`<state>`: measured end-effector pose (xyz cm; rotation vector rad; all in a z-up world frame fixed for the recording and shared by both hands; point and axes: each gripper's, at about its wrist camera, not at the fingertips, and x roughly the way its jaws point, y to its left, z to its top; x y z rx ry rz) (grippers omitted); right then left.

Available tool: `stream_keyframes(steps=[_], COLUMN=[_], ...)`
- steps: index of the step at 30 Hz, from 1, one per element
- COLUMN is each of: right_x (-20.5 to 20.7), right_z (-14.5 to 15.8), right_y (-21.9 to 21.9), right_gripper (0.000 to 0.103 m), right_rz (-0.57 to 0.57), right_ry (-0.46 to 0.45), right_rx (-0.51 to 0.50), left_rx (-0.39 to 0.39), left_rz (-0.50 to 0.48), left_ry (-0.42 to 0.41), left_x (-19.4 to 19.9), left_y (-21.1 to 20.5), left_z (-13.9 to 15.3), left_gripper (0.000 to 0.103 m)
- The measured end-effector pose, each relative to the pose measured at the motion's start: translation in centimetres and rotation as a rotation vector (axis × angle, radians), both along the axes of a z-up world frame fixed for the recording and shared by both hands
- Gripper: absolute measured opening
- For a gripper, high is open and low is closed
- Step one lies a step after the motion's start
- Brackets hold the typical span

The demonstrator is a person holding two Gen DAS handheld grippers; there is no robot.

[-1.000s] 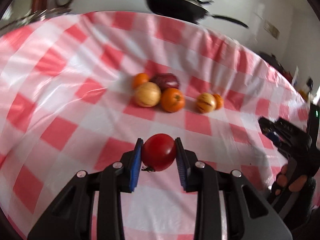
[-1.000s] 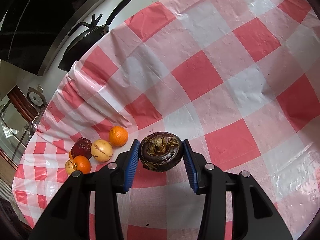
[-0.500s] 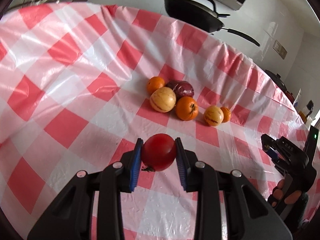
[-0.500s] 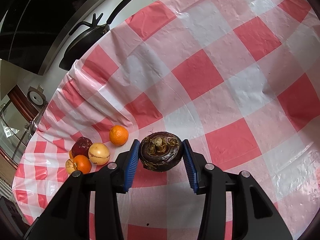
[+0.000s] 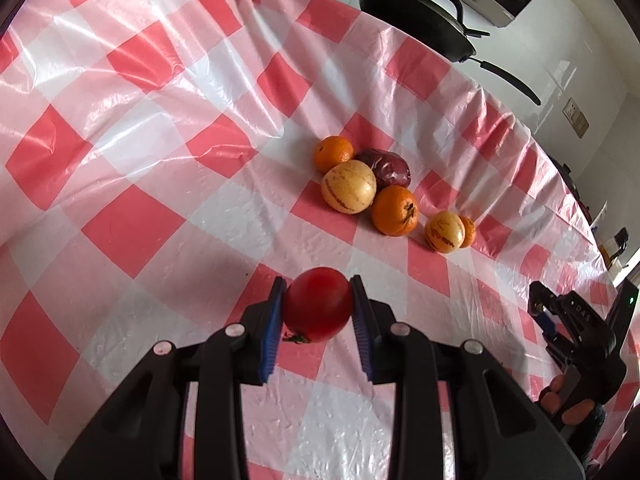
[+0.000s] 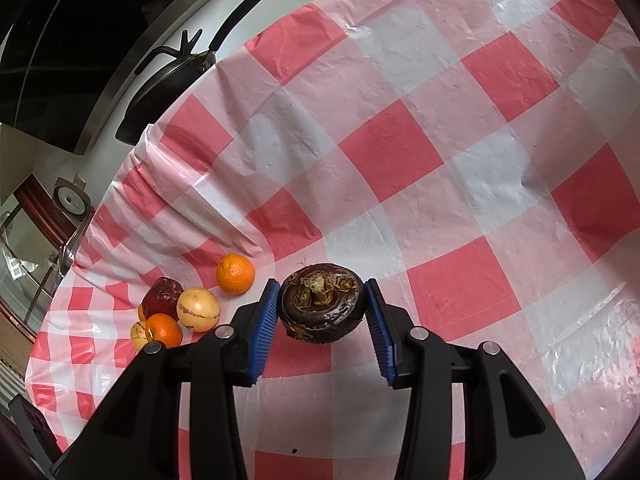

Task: Organize fruits
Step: 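Carry the dark brown fruit and tomato to the white box while opening both tools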

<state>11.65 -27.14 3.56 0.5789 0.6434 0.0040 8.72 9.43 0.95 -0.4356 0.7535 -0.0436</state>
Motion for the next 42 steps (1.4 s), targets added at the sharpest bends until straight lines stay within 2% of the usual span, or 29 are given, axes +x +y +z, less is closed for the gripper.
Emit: stream_keyframes(steps=[8, 11, 16, 20, 23, 28, 37, 42], right_x=[0.3, 0.5, 0.0, -3.4, -6.1, -10.7, -17.5, -20.3], right_z=[-0.1, -0.2, -0.5, -0.5, -0.3, 0.1, 0.6, 0.8], right_y=[-0.1, 0.1, 1.6, 4.4, 7.7, 12.9, 18.6, 21.7], right_gripper=[0.043, 0.043, 0.043, 0.043, 0.043, 0.043, 0.043, 0.043], right_rz=[-0.006, 0.000, 0.040, 0.106, 0.181, 0.297, 0.454, 0.543], right_ry=[0.016, 0.026, 0.086, 0.081, 0.074, 0.049, 0.047, 0.034], right_rx=[-0.002, -0.004, -0.012, 0.023, 0.005, -0.038, -0.132, -0.174], left_rx=[-0.074, -0.098, -0.047, -0.086, -0.110, -0.086, -0.022, -0.025], left_rz=[0.052, 0.081, 0.066, 0.073, 0.078, 0.061, 0.047, 0.044], left_ry=[-0.011, -0.038, -0.054, -0.038, -0.032, -0.031, -0.046, -0.081], left_x=[-0.2, -0.6, -1.2, -3.2, -5.3, -9.9, -17.5, -20.9], left_y=[1.4, 1.9, 1.1, 1.4, 1.5, 1.7, 3.8, 6.0], left_z=[-0.1, 0.1, 0.6, 0.4, 0.3, 0.4, 0.7, 1.0], left_gripper=[0.032, 0.032, 0.032, 0.032, 0.032, 0.032, 0.032, 0.032])
